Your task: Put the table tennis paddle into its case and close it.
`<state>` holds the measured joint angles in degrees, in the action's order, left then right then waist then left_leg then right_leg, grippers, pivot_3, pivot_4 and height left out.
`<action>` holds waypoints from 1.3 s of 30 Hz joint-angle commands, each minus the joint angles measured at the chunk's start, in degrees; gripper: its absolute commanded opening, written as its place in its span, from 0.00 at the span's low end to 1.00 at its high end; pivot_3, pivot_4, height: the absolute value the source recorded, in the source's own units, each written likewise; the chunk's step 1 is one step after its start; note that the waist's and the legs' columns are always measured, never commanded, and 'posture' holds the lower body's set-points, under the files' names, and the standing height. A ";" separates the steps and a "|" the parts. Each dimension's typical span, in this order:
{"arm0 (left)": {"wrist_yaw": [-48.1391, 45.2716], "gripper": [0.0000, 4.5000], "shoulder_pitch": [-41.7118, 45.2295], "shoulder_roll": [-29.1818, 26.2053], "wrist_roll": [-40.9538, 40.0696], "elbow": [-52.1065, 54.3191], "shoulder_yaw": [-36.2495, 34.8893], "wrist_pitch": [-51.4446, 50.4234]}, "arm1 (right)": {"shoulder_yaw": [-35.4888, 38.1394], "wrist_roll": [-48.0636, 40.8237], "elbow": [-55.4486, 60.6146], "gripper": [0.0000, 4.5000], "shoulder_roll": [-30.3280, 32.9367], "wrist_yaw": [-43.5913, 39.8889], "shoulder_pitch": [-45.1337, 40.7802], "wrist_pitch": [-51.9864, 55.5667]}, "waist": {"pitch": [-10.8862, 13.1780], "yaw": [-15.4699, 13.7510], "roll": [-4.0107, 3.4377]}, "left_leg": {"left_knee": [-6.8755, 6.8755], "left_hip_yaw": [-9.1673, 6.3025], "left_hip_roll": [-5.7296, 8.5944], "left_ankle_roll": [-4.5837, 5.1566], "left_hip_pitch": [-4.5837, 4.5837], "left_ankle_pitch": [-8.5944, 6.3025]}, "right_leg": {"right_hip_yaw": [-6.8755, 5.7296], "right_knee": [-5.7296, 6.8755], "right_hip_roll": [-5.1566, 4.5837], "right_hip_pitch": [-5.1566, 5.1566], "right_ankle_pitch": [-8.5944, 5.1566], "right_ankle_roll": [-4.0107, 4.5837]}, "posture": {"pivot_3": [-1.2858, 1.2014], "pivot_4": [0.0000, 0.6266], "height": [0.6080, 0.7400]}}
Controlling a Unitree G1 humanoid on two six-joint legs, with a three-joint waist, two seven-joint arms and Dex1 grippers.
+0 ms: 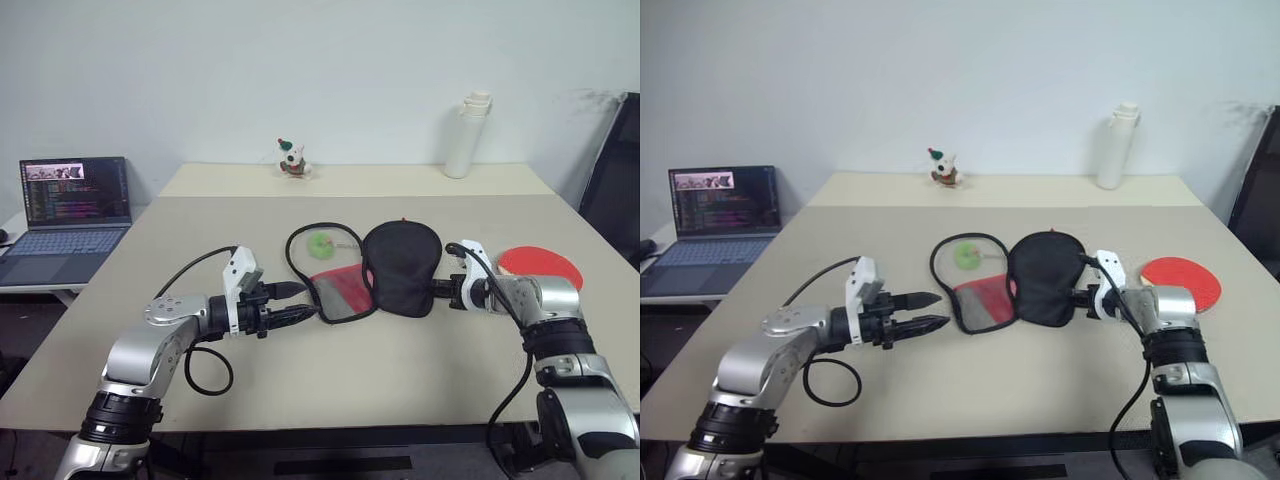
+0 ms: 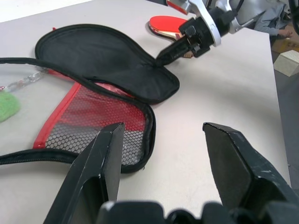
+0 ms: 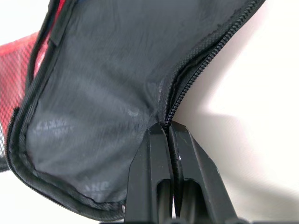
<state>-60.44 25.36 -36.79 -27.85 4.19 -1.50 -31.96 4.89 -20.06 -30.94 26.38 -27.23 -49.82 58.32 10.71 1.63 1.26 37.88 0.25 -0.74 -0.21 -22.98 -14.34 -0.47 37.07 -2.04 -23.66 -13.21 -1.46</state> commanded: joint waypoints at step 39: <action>-16.01 0.65 20.63 2.11 4.66 -17.90 7.78 11.23 | 22.78 14.54 25.97 0.99 -19.88 46.75 11.72 -7.90 | 0.01 0.22 -0.02 | -0.03 0.06 0.00 0.00 -0.05 0.00 | 0.08 0.06 0.05 -0.12 -0.02 -0.02 | 0.52 0.24 1.00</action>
<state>-75.71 44.76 -34.81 -23.49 -13.56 6.55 -21.88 28.35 -5.73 -3.81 6.04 19.08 -37.13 52.96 10.71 1.84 1.25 37.84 0.30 -0.75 -0.20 -23.03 -14.34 -0.40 37.12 -1.99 -23.79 -13.23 -1.48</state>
